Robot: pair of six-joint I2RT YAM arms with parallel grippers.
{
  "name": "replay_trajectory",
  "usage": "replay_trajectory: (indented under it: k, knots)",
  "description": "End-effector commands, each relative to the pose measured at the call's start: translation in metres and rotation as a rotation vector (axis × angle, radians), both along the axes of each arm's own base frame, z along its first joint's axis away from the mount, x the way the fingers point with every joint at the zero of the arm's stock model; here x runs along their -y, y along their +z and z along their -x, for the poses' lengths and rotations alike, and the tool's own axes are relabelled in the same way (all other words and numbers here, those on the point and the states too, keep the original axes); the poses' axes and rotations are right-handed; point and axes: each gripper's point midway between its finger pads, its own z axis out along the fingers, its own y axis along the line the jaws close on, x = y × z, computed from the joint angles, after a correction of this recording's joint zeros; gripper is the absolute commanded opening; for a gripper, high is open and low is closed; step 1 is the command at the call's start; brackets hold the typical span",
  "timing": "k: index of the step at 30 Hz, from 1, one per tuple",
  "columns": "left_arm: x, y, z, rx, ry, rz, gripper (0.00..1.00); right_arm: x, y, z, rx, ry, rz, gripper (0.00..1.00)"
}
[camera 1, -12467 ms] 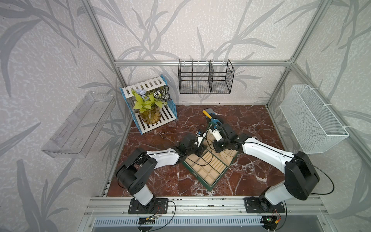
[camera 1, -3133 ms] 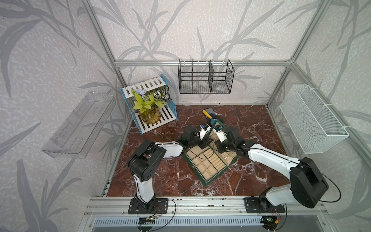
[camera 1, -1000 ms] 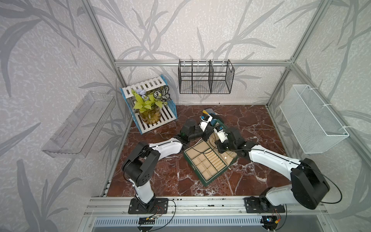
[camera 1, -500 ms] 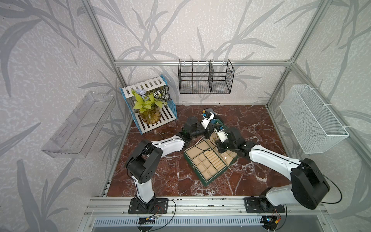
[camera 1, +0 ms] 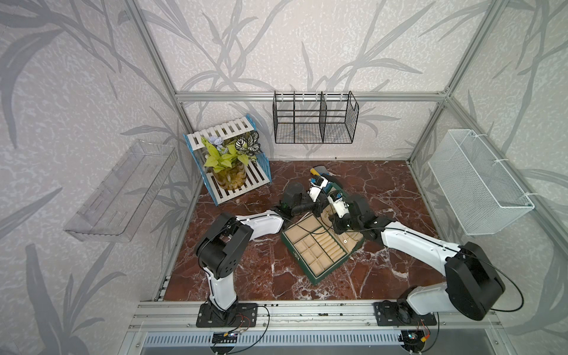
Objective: Put jewelry chain into jewelry box
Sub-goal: Adjust the necklace in the storage slot.
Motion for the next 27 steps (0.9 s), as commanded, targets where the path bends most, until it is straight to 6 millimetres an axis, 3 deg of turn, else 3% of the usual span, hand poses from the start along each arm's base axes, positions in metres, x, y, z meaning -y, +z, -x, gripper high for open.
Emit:
replay_trajectory:
  k: [1, 13, 20, 27]
  knots:
    - [-0.002, 0.002, 0.006, 0.017, -0.004, 0.002, 0.0, -0.012, 0.022, -0.006, 0.038, 0.01, -0.096, 0.0]
    - [-0.011, -0.023, 0.0, -0.02, 0.055, -0.059, 0.0, -0.012, 0.021, -0.006, 0.037, 0.01, -0.098, 0.0]
    - [-0.016, -0.012, -0.002, 0.009, 0.086, -0.058, 0.24, -0.012, 0.021, -0.005, 0.033, 0.01, -0.099, 0.0]
    - [-0.025, 0.004, 0.003, 0.046, 0.111, -0.049, 0.35, -0.013, 0.024, -0.005, 0.032, 0.013, -0.104, 0.0]
